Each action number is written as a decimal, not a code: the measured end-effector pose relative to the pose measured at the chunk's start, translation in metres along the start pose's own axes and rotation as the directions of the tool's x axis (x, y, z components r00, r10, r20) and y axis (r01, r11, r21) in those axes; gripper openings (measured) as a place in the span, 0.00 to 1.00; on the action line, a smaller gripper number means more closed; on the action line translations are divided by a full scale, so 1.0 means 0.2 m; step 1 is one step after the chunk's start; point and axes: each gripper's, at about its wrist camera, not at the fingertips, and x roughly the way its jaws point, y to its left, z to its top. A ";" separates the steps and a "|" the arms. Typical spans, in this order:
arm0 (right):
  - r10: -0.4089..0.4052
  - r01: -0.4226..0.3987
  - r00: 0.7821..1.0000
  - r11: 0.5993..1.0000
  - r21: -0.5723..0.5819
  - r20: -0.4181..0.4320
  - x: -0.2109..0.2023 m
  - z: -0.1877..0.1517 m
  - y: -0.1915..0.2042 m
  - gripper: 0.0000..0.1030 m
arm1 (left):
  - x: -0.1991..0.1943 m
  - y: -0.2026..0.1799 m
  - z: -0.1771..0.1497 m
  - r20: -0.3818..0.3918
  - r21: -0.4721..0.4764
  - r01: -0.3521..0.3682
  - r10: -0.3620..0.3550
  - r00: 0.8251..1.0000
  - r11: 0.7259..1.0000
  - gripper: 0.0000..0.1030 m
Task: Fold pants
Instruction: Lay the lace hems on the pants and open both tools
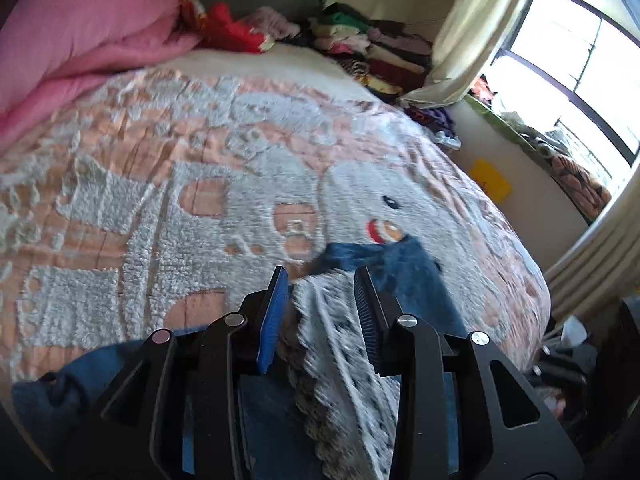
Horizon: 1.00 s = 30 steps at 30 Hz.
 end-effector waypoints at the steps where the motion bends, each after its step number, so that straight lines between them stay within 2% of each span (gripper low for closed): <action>1: -0.003 0.003 1.000 1.000 0.003 -0.002 -0.01 -0.02 0.01 0.42 | -0.02 -0.03 -0.02 0.003 0.019 0.007 -0.007 1.000 1.000 0.26; 4: 0.002 -0.002 1.000 1.000 0.017 -0.017 -0.01 -0.06 0.01 0.42 | -0.05 -0.14 -0.08 -0.015 0.086 0.022 -0.021 1.000 0.996 0.26; 7: -0.002 0.003 0.999 1.000 0.016 -0.042 0.02 -0.07 0.01 0.42 | -0.01 -0.25 -0.16 -0.103 0.156 0.047 -0.031 0.994 0.987 0.26; 9: -0.005 0.006 0.998 1.000 0.022 -0.066 0.05 -0.09 0.00 0.42 | 0.05 -0.29 -0.22 -0.172 0.197 0.038 -0.004 0.985 0.980 0.26; 12: -0.022 0.025 0.994 0.999 0.028 -0.106 0.08 -0.13 -0.02 0.42 | 0.13 -0.31 -0.27 -0.235 0.230 -0.009 0.065 0.970 0.973 0.30; 15: -0.037 0.042 0.991 0.998 0.040 -0.125 0.09 -0.16 -0.05 0.42 | 0.17 -0.28 -0.27 -0.263 0.215 -0.009 0.067 0.962 0.977 0.32; 23: -0.029 0.039 0.993 0.996 0.084 -0.115 0.07 -0.18 -0.07 0.42 | 0.17 -0.27 -0.28 -0.276 0.193 0.002 0.052 0.960 0.981 0.36; 27: 0.007 0.004 0.996 0.993 0.119 -0.085 0.03 -0.16 -0.07 0.55 | 0.12 -0.28 -0.27 -0.234 0.189 -0.017 0.062 0.970 0.982 0.51; 29: 0.000 0.009 0.997 0.993 0.116 -0.071 0.00 -0.14 -0.06 0.55 | 0.09 -0.28 -0.27 -0.220 0.180 -0.023 0.063 0.973 0.983 0.53; 30: -0.004 0.012 0.998 0.993 0.114 -0.068 -0.01 -0.14 -0.06 0.55 | 0.09 -0.28 -0.27 -0.217 0.180 -0.027 0.067 0.974 0.983 0.58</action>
